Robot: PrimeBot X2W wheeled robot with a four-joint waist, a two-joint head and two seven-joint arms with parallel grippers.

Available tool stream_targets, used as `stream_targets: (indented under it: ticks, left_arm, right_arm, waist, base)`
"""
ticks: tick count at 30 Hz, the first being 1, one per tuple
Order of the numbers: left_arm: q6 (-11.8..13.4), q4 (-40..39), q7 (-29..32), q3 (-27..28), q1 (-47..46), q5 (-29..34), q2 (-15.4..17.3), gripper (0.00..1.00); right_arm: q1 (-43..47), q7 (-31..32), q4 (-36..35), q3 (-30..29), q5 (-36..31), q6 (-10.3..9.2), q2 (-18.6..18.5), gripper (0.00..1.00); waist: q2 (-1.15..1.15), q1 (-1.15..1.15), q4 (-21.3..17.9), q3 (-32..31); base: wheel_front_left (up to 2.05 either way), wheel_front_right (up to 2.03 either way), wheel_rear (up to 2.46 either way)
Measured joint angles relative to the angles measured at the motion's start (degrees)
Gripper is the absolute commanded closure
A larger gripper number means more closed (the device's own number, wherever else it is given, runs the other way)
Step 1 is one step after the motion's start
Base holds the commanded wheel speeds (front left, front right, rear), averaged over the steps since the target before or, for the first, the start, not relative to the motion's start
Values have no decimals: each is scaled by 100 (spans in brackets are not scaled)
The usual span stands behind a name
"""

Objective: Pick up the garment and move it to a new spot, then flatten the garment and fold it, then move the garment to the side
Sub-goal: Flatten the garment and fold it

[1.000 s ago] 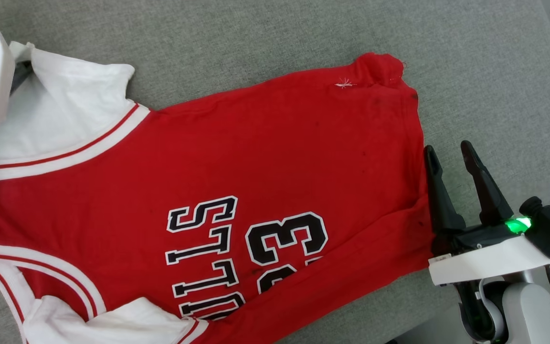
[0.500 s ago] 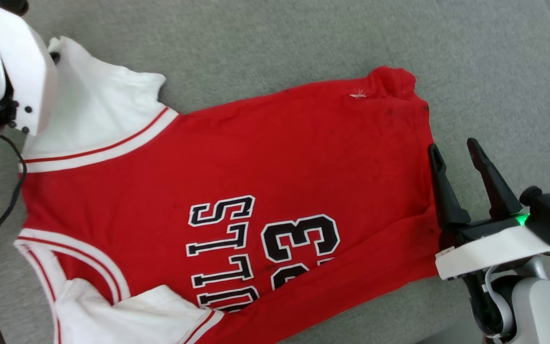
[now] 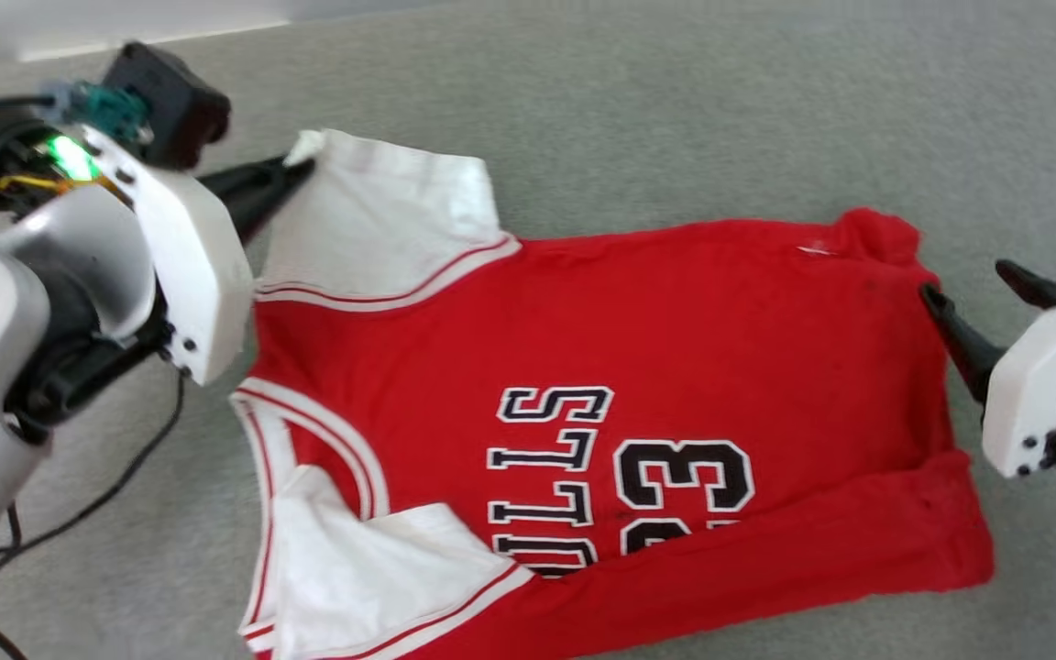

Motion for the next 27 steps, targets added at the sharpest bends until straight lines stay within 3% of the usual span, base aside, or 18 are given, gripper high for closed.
stream_targets:
  ticks: [5, 10, 25, 26, 27]
  left_arm:
    - [93, -660, -190, 18, 271, -76, 34, 100]
    - [203, -1183, -324, 66, 277, 35, 62, 100]
    - [358, -1773, -559, -85, 449, 270, -110, 100]
    - [369, -1768, -588, -81, 458, 272, -114, 100]
    - [377, -1751, -591, -82, 470, 296, -111, 100]
  right_arm:
    - [-597, 884, 405, 160, 448, 2, -604, 0]
    - [-1232, 1221, 1027, 322, 452, 2, -979, 0]
    - [-1809, 1134, 2395, 1159, 359, 1, -1287, 0]
    - [-1830, 1117, 2451, 1200, 383, 1, -1295, 53]
    - [-1841, 1089, 2498, 1237, 404, 1, -1306, 86]
  waist:
    - [0, 0, 387, -17]
    - [0, 0, 668, 187]
    - [0, -1, 1244, 653]
    - [0, -1, 1257, 657]
    - [0, -1, 1267, 657]
  base:
    - [0, 0, 0]
    - [0, 0, 0]
    - [0, 0, 0]
    - [0, 0, 0]
    - [0, 0, 0]
